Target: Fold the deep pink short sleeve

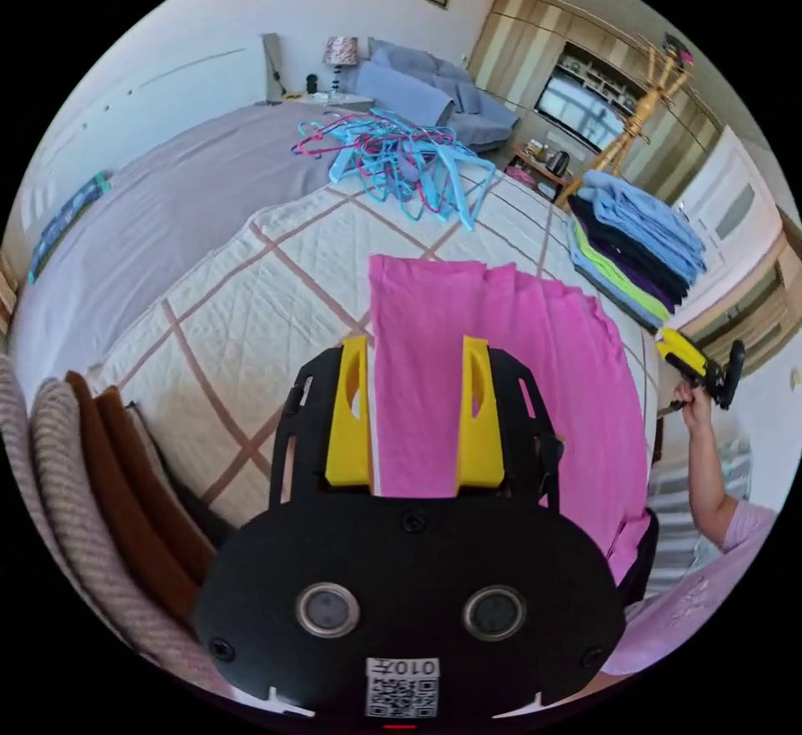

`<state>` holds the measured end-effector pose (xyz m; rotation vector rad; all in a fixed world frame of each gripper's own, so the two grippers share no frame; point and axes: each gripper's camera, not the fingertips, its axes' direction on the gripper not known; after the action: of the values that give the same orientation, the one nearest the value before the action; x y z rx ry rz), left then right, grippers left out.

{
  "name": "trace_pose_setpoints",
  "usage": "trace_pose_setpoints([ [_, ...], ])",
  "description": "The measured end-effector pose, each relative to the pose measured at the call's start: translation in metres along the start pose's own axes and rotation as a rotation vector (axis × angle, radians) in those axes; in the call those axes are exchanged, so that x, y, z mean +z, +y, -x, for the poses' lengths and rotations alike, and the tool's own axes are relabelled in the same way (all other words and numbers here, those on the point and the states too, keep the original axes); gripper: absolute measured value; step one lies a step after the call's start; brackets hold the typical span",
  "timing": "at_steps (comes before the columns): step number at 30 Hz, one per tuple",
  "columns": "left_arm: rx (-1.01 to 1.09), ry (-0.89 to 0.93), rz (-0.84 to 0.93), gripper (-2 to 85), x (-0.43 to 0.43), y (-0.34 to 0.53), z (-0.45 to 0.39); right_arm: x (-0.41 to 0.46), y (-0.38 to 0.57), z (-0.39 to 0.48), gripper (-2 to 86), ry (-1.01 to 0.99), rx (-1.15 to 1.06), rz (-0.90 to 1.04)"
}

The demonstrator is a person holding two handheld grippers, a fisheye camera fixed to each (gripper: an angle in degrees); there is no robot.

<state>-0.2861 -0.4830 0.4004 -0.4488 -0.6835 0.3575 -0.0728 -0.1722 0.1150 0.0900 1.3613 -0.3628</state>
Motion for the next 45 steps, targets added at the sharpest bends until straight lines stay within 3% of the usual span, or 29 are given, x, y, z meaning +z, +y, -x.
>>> trace_pose_setpoints([
  [8, -0.128, 0.001, 0.141, 15.4, 0.088, -0.076, 0.065, 0.048, -0.058, -0.017, 15.8, -0.086, 0.03, 0.197],
  [11, -0.077, 0.038, 0.164, 15.5, 0.088, -0.089, 0.06, 0.039, -0.064, -0.019, 15.7, -0.093, 0.032, 0.186],
  [15, 0.055, -0.052, 0.177, 15.2, 0.09, -0.1, 0.042, 0.007, -0.068, -0.027, 14.9, -0.144, 0.055, 0.129],
  [19, 0.02, -0.036, 0.278, 13.8, 0.089, -0.101, 0.036, -0.014, -0.069, -0.03, 14.2, -0.148, 0.059, 0.106],
  [21, 0.023, -0.128, 0.328, 13.1, 0.088, -0.099, 0.031, -0.02, -0.07, -0.032, 13.8, -0.152, 0.063, 0.093],
  [25, 0.131, -0.14, 0.068, 11.8, 0.078, -0.116, 0.012, -0.024, -0.084, -0.035, 13.6, -0.132, 0.051, 0.094],
  [28, 0.108, -0.135, 0.157, 10.5, 0.124, -0.131, 0.022, -0.023, -0.092, -0.04, 14.0, -0.129, 0.06, 0.125],
  [34, 0.15, 0.022, 0.086, 5.4, 0.156, -0.126, 0.023, -0.026, -0.101, -0.062, 12.0, -0.151, 0.09, 0.156],
  [38, 0.196, -0.002, 0.055, 1.6, 0.148, -0.12, 0.017, -0.031, -0.105, -0.079, 4.9, -0.168, 0.083, 0.159],
  [42, 0.123, 0.081, -0.086, 0.4, 0.108, -0.122, 0.04, -0.044, -0.109, -0.109, 3.2, -0.184, 0.096, 0.14],
  [45, 0.062, -0.076, -0.138, 0.1, 0.077, -0.13, 0.046, -0.058, -0.114, -0.143, 2.3, -0.262, 0.123, 0.105],
])
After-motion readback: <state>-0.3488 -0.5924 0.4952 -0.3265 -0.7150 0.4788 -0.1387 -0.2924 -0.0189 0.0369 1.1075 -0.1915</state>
